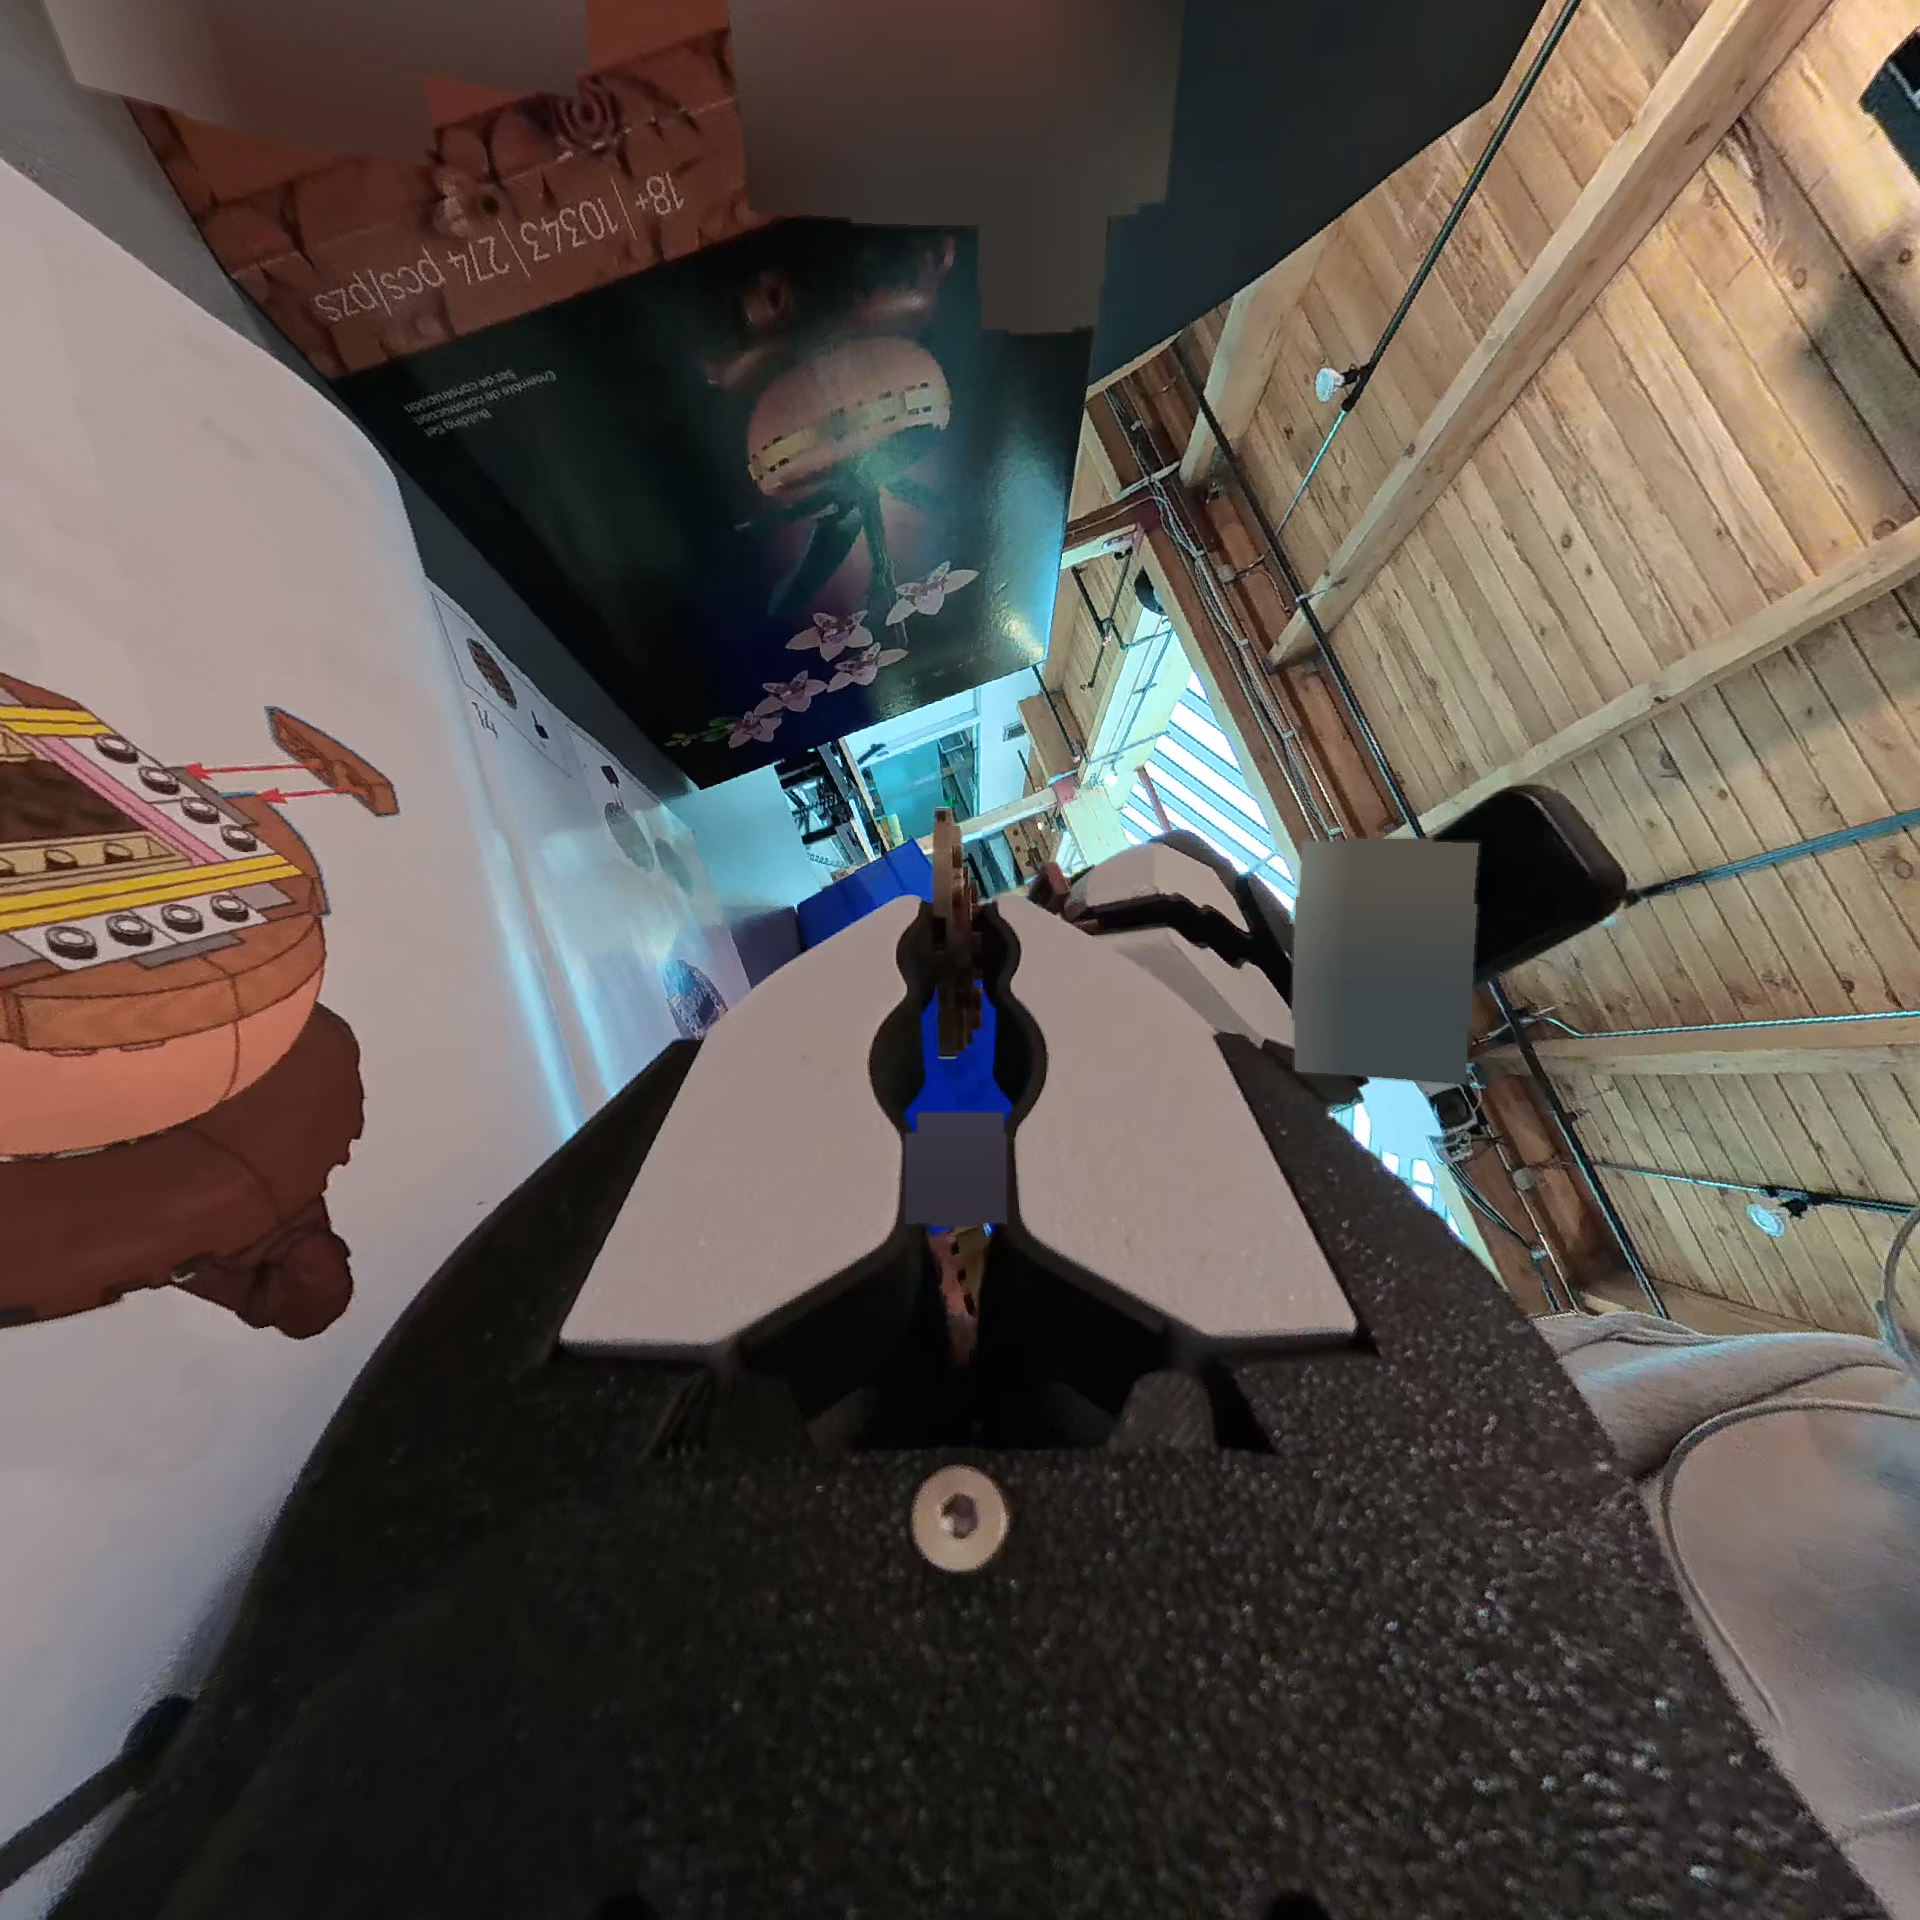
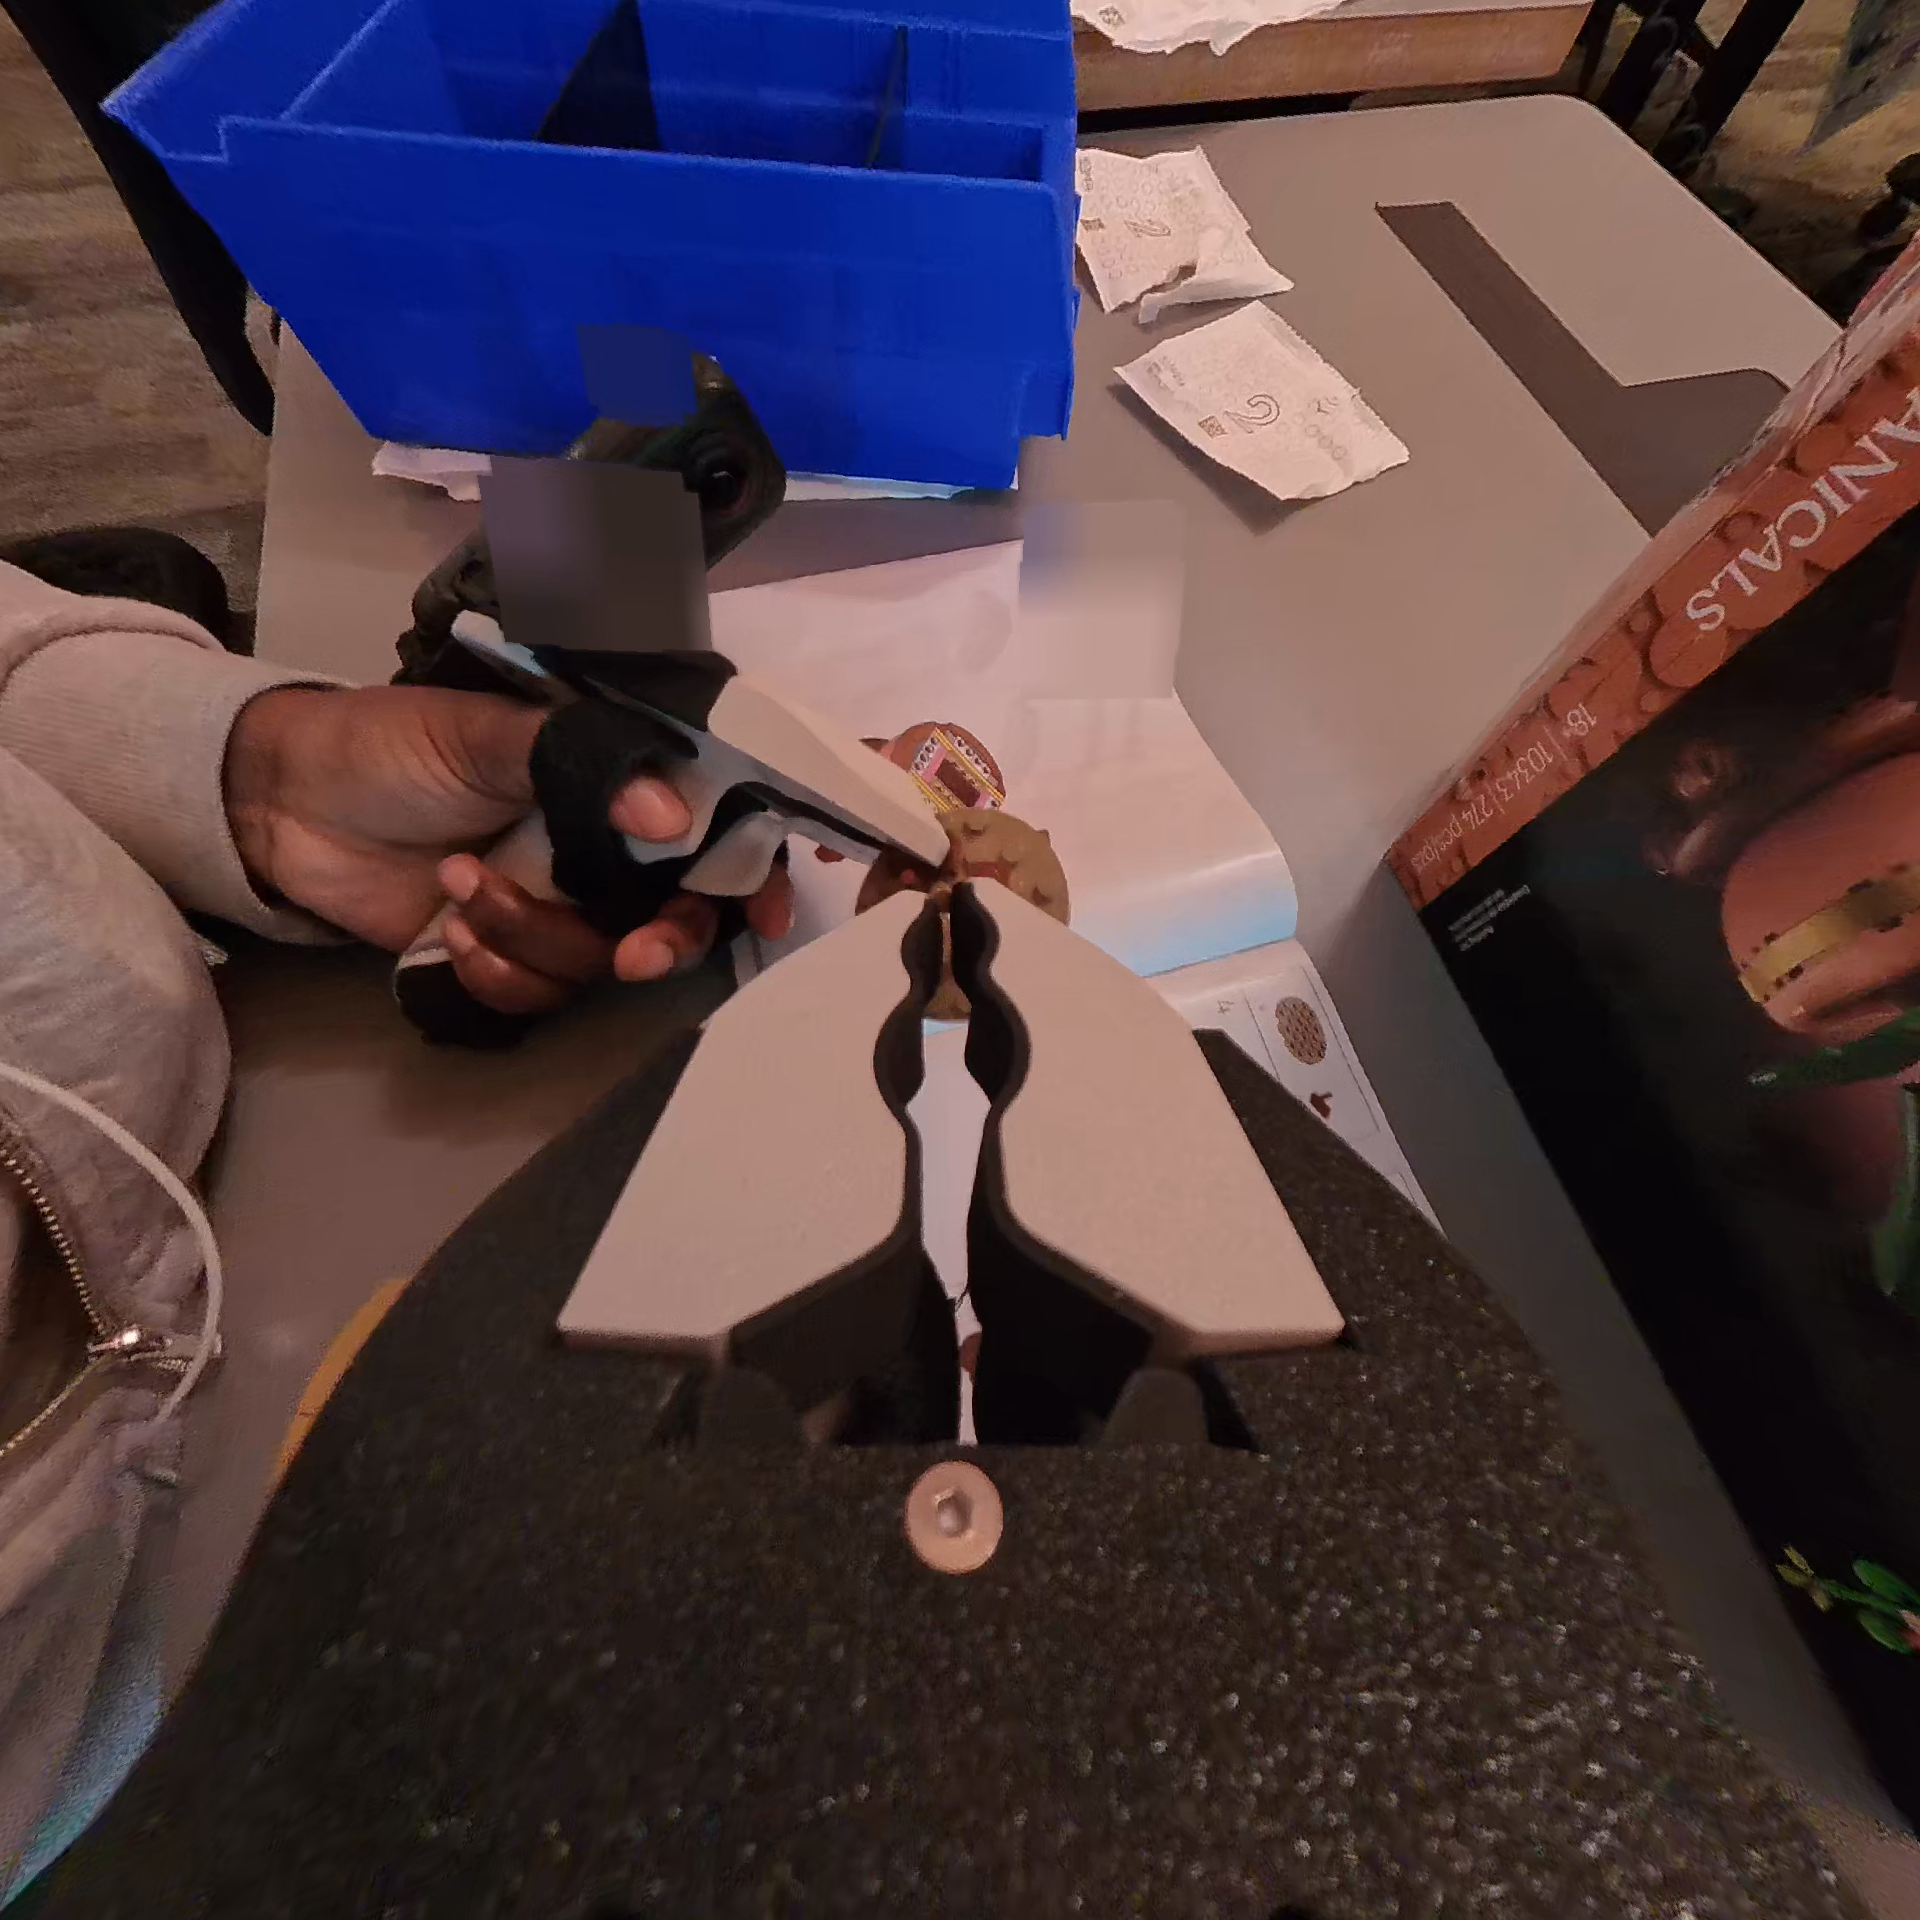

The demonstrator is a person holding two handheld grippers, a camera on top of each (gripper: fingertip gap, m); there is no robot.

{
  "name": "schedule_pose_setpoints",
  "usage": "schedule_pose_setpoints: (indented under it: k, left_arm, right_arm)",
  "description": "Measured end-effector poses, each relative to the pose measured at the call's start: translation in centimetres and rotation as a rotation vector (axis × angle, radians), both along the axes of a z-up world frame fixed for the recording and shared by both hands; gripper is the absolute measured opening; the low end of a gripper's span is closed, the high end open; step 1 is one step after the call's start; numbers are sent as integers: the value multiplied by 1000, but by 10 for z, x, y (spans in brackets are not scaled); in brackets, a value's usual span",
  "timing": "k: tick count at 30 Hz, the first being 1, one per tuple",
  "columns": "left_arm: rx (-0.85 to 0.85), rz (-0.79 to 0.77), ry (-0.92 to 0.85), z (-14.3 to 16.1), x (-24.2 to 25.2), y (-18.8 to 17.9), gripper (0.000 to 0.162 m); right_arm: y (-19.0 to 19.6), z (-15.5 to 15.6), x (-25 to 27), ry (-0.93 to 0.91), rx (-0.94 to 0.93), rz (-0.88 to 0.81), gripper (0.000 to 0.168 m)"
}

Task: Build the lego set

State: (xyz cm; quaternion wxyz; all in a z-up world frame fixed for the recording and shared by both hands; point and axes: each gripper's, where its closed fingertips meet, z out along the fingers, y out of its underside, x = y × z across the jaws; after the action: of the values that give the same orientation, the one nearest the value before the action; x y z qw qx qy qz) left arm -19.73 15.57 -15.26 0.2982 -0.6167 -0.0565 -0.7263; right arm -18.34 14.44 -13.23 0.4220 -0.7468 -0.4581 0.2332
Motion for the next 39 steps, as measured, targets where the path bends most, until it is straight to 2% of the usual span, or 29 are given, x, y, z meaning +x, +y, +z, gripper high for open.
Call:
schedule_pose_setpoints:
  k: [1, 18, 21, 28, 33, 39]
  left_arm:
    - [6, 5, 3, 0, 0, 0, 7]
    - [45, 12, 35, 1, 3, -3, 7]
    - [37, 10, 36, 0, 4, -3, 7]
    - [-11, 15, -7, -1, -1, 2, 7]
    - [-42, 10, -33, -2, -3, 3, 7]
    - [-69, 11, -49, -3, -3, 4, 7]
  right_arm:
    - [0, 0, -2, 3, 2, 3, 2]
    - [10, -14, -9, -55, -98, -40, 2]
    - [10, -15, -8, -47, -121, -40, 2]
    - [7, -7, -4, 12, -129, -8, 15]
    - [5, 2, 0, 129, -161, -11, 12]
    - [7, -4, 10, 89, -137, -50, 11]
